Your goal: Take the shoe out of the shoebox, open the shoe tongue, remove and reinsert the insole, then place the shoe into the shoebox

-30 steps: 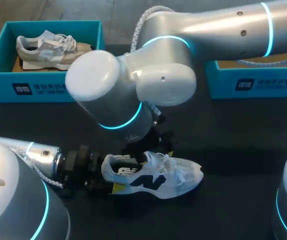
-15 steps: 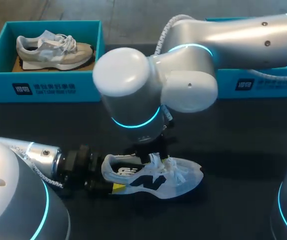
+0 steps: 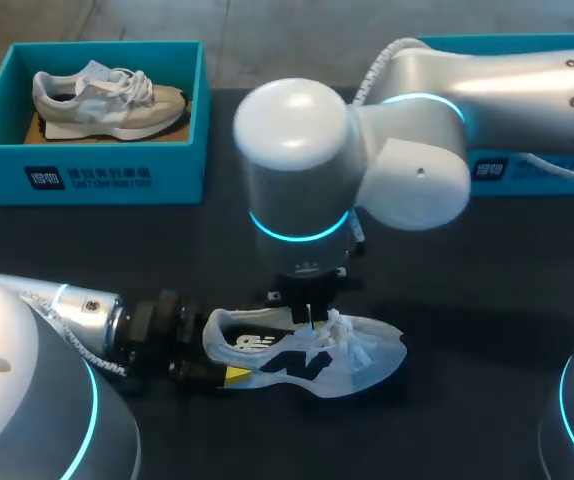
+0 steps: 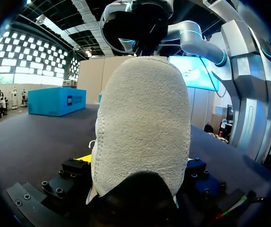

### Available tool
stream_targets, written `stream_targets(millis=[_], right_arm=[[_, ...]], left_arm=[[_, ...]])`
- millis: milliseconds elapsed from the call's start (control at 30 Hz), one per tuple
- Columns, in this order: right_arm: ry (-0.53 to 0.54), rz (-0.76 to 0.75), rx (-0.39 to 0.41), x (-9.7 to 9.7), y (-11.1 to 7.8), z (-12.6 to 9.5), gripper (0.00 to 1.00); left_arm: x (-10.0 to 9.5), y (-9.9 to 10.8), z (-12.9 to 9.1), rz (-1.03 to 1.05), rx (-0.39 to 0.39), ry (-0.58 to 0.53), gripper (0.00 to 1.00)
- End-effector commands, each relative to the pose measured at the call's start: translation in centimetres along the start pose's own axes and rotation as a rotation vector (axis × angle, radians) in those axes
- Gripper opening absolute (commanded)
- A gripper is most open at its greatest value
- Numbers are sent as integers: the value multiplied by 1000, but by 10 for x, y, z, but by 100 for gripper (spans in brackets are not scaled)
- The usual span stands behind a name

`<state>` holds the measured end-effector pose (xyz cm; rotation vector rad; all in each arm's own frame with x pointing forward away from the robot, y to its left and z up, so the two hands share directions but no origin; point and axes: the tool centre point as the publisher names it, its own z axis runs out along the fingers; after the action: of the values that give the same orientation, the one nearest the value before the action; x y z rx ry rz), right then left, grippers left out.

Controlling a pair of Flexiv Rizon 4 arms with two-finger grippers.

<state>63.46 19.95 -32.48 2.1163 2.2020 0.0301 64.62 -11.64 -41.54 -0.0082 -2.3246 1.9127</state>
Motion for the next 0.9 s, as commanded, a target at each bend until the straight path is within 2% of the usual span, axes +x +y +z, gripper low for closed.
stream_targets(millis=[33, 300, 367, 533, 767, 900], right_arm=[[219, 71, -56, -28, -9, -1, 0], [393, -22, -122, -54, -12, -8, 0], [453, -48, -158, -60, -12, -8, 0], [548, -84, -191, -73, -10, -4, 0], [637, -112, -181, -91, -5, 7, 0], [652, -121, -156, -96, -2, 12, 0]], left_arm=[[1, 1, -2, 0, -1, -1, 0], [1, 1, -2, 0, -1, -1, 0], [1, 1, -2, 0, -1, -1, 0], [1, 1, -2, 0, -1, -1, 0], [1, 1, -2, 0, -1, -1, 0], [1, 1, -2, 0, -1, -1, 0]])
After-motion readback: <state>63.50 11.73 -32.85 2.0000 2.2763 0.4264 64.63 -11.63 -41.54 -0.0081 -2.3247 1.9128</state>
